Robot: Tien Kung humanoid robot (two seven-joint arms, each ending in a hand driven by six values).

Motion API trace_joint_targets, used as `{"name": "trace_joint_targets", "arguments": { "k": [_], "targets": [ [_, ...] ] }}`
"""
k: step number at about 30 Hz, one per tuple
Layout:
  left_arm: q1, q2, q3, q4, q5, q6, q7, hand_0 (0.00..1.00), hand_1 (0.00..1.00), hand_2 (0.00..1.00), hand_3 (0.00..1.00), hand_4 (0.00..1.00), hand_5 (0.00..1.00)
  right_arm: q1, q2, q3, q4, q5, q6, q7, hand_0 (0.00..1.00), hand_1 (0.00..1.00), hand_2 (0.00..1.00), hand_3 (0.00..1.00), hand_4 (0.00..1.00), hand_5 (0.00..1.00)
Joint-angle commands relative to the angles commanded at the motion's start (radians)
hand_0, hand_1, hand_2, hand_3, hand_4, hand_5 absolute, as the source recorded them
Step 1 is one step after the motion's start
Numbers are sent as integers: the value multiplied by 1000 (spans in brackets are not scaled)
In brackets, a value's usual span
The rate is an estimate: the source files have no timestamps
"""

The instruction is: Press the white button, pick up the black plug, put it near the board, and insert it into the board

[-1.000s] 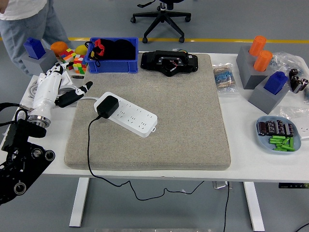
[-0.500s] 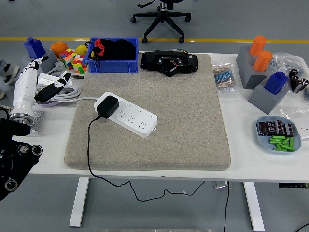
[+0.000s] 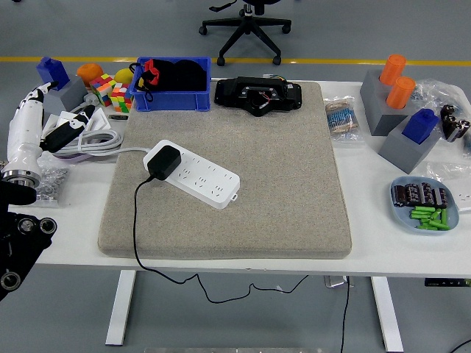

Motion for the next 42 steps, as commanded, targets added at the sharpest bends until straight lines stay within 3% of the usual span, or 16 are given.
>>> {"name": "trace_joint_targets", "arguments": {
  "k": [42],
  "targets": [
    [5,-7,-15,-20,-22,-5,-3,998,998,976,905,878,757,-3,6,32,1,-12,-1,0,613,574,573,582,648,392]
  ]
}}
